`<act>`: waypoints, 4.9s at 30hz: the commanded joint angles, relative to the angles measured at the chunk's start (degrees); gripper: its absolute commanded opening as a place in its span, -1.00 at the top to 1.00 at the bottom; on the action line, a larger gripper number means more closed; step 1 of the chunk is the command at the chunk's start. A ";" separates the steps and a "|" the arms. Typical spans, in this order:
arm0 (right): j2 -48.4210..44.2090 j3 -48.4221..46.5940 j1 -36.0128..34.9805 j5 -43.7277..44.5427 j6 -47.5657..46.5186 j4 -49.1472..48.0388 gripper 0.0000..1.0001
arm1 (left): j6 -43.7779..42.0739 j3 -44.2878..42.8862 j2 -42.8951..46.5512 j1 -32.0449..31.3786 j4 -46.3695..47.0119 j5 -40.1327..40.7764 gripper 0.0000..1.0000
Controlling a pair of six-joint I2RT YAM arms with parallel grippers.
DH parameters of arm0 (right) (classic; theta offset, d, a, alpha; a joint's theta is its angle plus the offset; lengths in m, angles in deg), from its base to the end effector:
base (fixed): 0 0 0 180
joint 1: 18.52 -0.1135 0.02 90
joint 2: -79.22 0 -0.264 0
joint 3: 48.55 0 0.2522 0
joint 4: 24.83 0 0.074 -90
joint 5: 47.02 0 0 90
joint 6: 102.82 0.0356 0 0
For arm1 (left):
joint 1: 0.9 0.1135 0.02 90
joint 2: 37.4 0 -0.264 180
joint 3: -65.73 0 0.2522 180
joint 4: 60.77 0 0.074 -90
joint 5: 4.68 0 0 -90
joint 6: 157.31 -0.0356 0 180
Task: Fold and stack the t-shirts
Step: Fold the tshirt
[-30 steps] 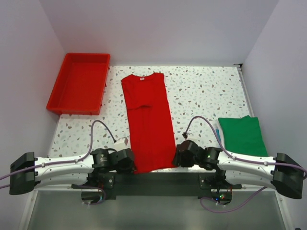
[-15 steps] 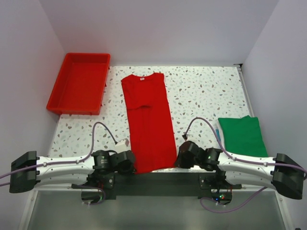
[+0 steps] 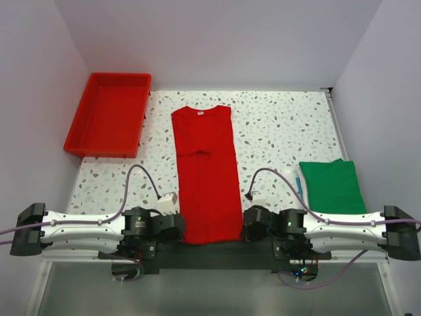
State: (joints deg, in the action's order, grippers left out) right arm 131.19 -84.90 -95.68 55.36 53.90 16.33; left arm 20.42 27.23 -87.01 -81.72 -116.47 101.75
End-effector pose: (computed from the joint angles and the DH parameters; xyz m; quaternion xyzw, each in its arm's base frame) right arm 0.0430 0.1541 0.1625 -0.0560 0.9515 0.2382 0.1863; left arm 0.0321 -0.1356 0.1666 -0.0871 0.9660 -0.1840 0.1591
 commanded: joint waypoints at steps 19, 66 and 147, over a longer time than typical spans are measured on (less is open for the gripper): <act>24.21 -29.61 23.37 4.67 -21.97 -0.84 1.00 | -29.53 -16.49 -11.99 32.45 13.80 4.15 1.00; 46.22 -52.49 44.75 -3.50 -31.92 -4.28 -0.19 | -45.10 -28.38 -30.82 60.08 31.21 -11.15 -0.02; 9.05 -1.67 20.76 -5.18 -8.37 -12.82 1.00 | -21.02 10.67 13.03 36.80 15.51 -6.68 1.00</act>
State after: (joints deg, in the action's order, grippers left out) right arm 144.91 -88.48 -71.18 46.25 40.26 -0.31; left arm -3.93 38.56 -79.34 -41.65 -91.07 92.31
